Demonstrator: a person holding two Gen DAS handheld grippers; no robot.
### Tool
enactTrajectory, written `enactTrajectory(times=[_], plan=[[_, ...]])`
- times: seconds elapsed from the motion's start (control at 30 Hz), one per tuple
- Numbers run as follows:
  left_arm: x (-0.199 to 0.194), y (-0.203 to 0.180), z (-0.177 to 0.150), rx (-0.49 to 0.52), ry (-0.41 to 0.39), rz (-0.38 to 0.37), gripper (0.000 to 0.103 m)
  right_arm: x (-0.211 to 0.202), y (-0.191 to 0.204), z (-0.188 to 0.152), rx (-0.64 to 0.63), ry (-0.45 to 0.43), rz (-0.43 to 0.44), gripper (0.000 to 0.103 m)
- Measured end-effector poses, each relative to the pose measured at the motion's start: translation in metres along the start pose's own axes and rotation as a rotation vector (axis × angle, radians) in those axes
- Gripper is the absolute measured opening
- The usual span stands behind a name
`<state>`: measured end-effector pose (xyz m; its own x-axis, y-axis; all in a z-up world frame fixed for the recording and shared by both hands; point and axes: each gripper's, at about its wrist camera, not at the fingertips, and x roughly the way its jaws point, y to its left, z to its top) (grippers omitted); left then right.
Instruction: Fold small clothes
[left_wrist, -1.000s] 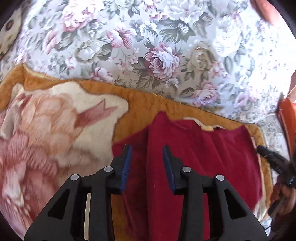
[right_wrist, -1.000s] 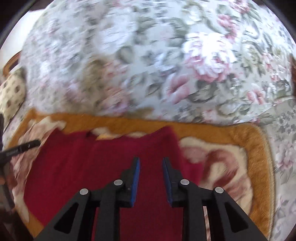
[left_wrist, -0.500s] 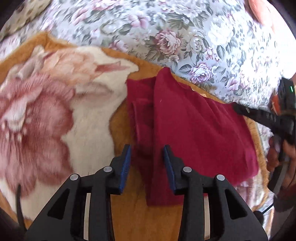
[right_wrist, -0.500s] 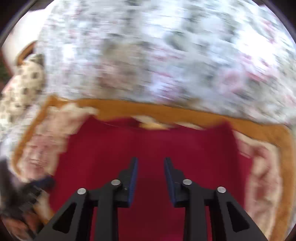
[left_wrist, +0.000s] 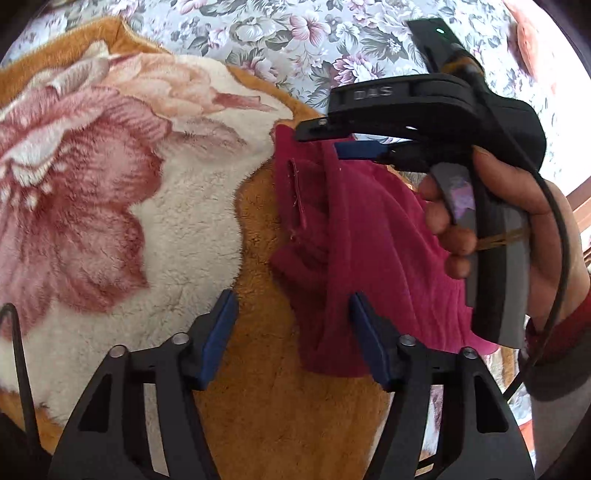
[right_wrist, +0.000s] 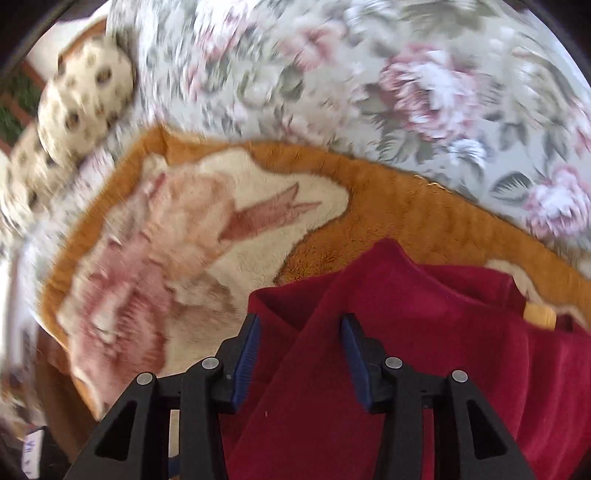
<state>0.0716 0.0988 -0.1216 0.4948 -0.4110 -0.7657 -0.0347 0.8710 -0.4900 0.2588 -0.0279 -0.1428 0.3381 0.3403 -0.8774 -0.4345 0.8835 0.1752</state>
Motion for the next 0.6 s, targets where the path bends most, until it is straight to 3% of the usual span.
enactTrajectory(times=[0.17,0.33,0.43,0.5,0.53,0.57,0.6], plan=[[0.005,-0.001,0.0,-0.013,-0.012,-0.033,0.079,0.012,0.01,0.004,-0.058,0.046,-0.053,0.054],[0.006,-0.002,0.0,-0.011,-0.019,-0.041,0.083,0.032,0.029,0.006,-0.155,0.107,-0.14,0.067],[0.007,-0.003,0.0,-0.014,-0.029,-0.042,0.083,0.04,0.038,0.005,-0.197,0.126,-0.194,0.069],[0.008,-0.005,0.001,-0.009,-0.041,-0.044,0.083,0.043,0.042,0.003,-0.232,0.118,-0.223,0.066],[0.009,-0.006,0.001,-0.007,-0.048,-0.049,0.081,0.04,0.042,0.002,-0.245,0.092,-0.236,0.052],[0.012,-0.008,0.005,-0.005,-0.061,-0.07,0.063,0.035,0.039,0.0,-0.235,0.054,-0.251,0.039],[0.015,-0.009,0.005,-0.004,-0.049,-0.106,0.049,0.029,0.034,-0.002,-0.217,0.025,-0.227,0.035]])
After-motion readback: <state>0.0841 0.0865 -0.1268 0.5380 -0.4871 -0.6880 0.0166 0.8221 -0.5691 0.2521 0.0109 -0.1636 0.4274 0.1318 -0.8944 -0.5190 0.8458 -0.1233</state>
